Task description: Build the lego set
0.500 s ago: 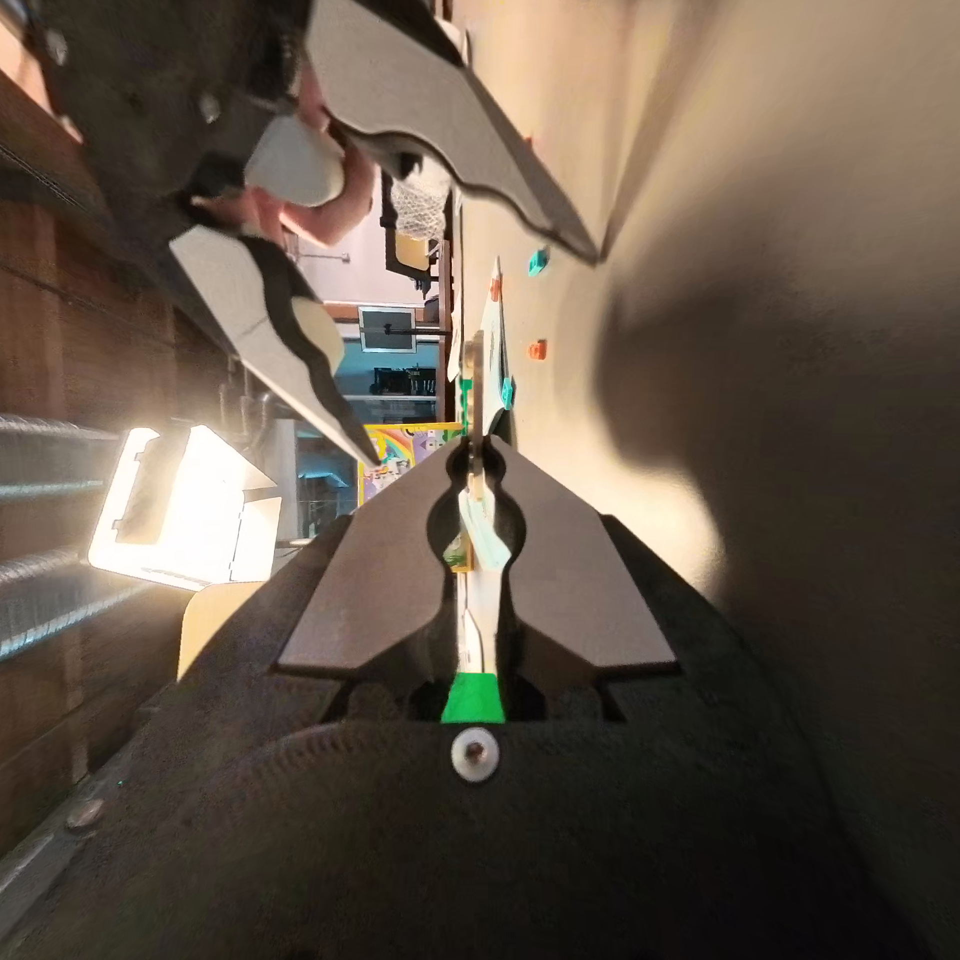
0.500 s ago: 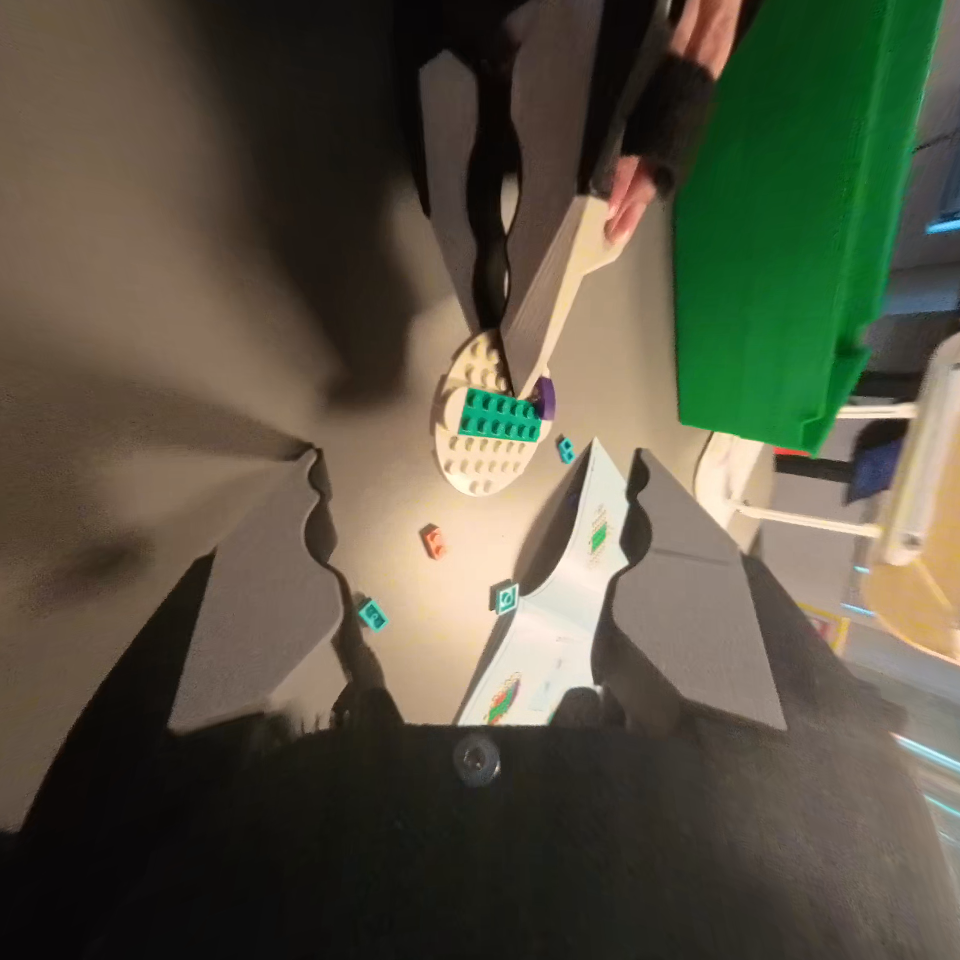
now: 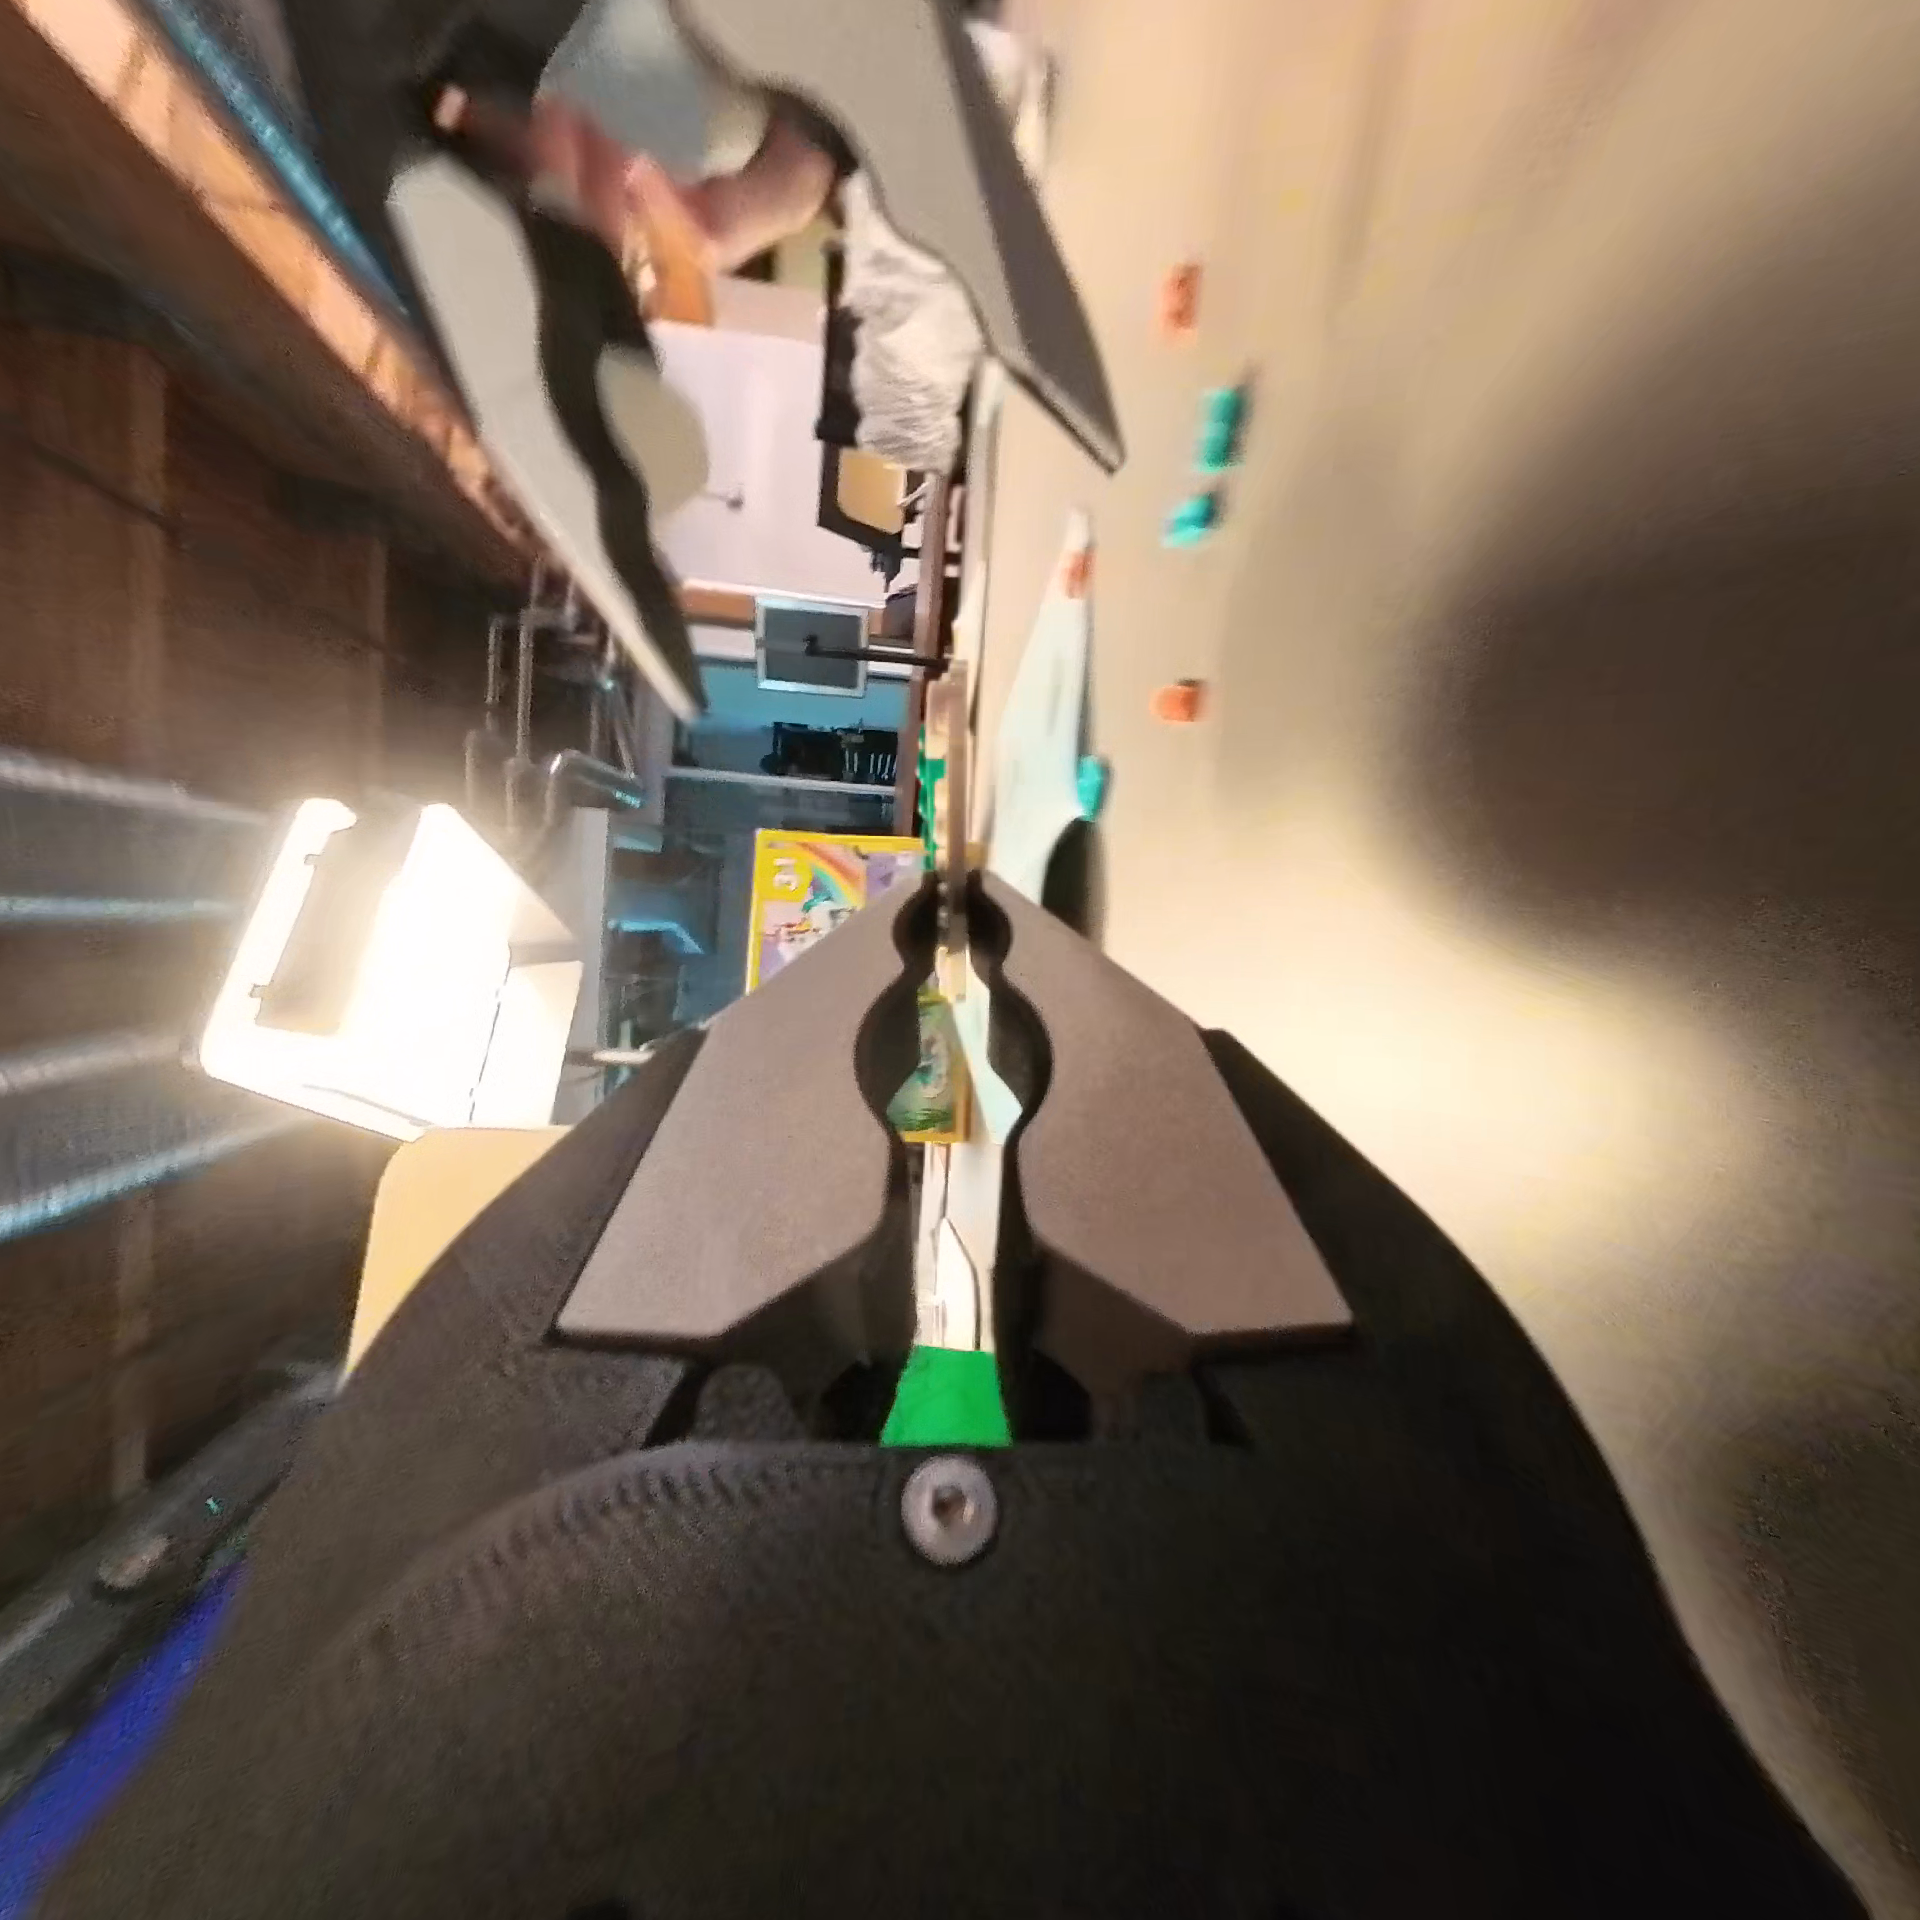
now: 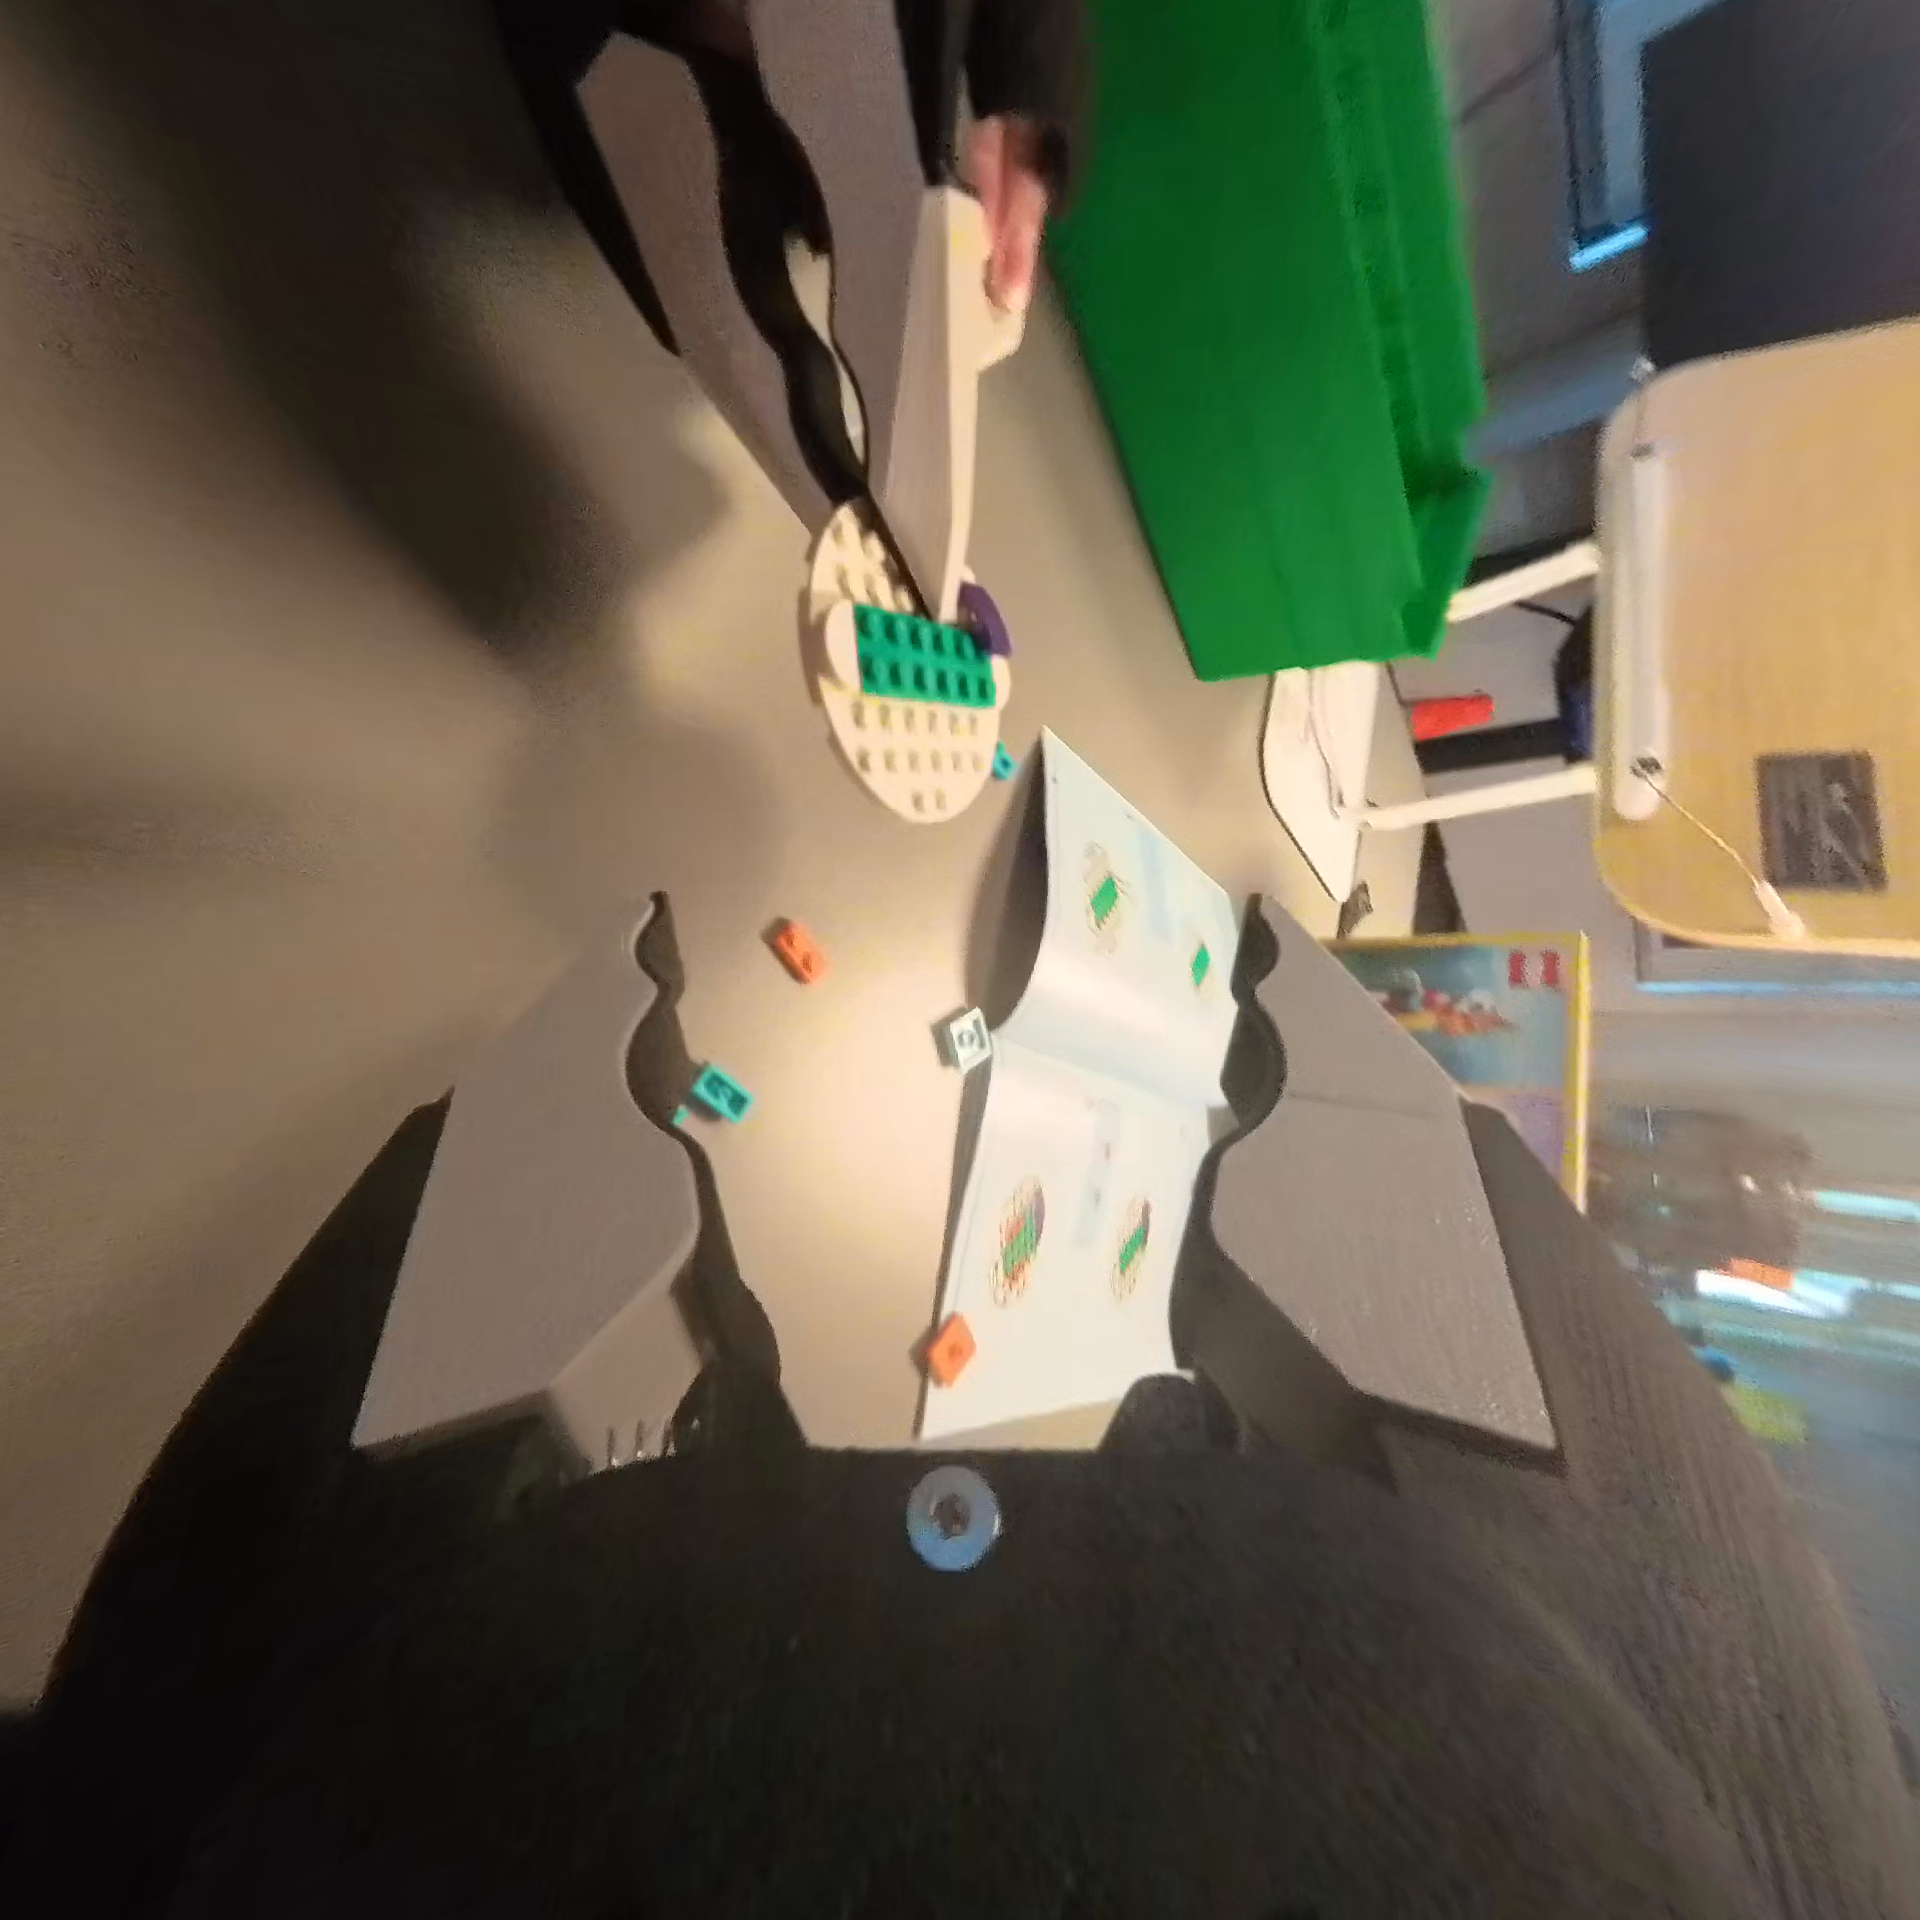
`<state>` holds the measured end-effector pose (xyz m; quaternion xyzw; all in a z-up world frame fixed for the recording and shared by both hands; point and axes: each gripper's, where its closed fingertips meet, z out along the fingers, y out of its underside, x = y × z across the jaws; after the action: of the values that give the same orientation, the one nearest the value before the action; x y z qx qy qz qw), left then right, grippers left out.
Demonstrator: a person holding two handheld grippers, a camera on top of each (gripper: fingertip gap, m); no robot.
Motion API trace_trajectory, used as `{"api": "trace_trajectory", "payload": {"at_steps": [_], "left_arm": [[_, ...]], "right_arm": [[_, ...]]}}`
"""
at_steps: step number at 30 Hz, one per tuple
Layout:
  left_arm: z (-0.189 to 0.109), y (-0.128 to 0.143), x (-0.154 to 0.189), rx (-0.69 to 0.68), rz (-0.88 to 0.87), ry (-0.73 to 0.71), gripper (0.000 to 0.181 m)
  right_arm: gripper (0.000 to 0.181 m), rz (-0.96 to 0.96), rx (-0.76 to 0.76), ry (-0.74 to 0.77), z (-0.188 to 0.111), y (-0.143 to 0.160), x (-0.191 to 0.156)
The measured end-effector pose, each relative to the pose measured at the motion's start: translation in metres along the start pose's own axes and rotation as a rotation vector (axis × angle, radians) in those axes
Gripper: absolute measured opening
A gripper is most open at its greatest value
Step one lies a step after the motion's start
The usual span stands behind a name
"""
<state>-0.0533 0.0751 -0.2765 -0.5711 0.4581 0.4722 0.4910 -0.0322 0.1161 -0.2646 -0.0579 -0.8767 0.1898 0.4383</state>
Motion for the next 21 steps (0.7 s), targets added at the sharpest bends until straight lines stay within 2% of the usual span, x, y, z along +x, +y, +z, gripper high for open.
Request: {"api": "trace_trajectory", "payload": {"at_steps": [4, 6, 8, 11, 15, 18, 21], "left_arm": [[0.013, -0.002, -0.024, 0.015, 0.025, -0.041, 0.004], [0.022, -0.003, -0.04, 0.029, 0.068, -0.06, 0.004], [0.03, -0.008, -0.062, 0.075, 0.064, -0.081, 0.004], [0.039, -0.029, -0.107, 0.204, 0.013, -0.109, 0.004], [0.048, -0.052, -0.155, 0.323, 0.058, -0.088, 0.004], [0.049, -0.068, -0.175, 0.416, 0.066, -0.035, 0.004], [0.044, -0.076, -0.191, 0.426, 0.083, -0.015, 0.004]], "right_arm": [[0.104, 0.066, 0.001, 0.111, -0.032, 0.017, 0.03], [0.095, 0.039, 0.016, 0.163, -0.051, 0.021, 0.049], [0.088, -0.004, 0.048, 0.211, -0.069, 0.017, 0.07], [0.09, 0.007, 0.049, 0.202, -0.087, 0.012, 0.095], [0.093, 0.064, 0.077, 0.168, -0.107, -0.004, 0.114], [0.091, 0.06, 0.133, 0.161, -0.12, -0.024, 0.117], [0.084, 0.077, 0.181, 0.195, -0.136, -0.043, 0.123]]}}
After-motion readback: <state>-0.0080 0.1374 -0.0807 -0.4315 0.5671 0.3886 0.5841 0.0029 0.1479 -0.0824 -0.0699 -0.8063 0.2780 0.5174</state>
